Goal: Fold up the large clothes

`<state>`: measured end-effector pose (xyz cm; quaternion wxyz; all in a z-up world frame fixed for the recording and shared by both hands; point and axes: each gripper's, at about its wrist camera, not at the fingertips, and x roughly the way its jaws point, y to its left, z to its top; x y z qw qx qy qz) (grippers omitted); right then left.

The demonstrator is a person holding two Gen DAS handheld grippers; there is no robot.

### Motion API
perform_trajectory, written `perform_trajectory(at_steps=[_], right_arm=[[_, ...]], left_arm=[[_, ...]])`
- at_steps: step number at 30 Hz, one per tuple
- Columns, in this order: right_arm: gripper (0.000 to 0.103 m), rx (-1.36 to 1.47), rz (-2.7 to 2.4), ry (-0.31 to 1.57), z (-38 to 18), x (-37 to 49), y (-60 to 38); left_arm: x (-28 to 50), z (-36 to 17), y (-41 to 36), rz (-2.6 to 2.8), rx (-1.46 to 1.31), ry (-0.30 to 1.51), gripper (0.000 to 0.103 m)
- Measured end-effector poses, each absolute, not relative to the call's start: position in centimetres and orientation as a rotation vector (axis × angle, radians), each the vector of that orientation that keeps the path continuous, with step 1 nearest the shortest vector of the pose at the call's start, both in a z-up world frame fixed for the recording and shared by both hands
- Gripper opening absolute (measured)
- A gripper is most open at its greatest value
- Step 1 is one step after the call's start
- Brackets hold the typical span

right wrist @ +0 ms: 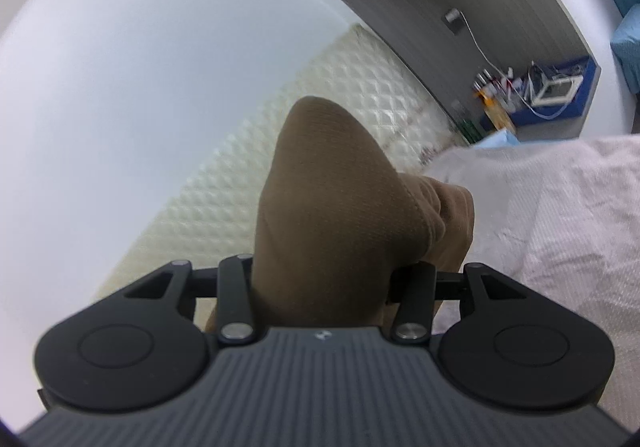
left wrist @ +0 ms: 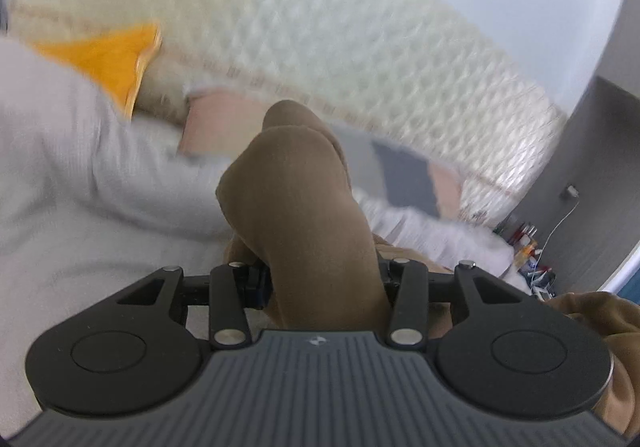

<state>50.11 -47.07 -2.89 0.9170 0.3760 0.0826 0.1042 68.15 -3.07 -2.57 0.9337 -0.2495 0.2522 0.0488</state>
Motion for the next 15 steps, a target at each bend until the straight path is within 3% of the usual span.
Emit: perform_trajectory(at_steps=[5,15], right_arm=[[0.049,0.766,0.215,0.227,-8.4,50.3,-46.4],[0.049,0.836,0.151,0.3,-17.0,44.7,-46.9]], left_arm=[[68.5,-8.4,-1.9,0.09,-0.5,0.576,0.048],[61.0,-15.8,-1.0,-0.004,-0.542,0.538,0.053]])
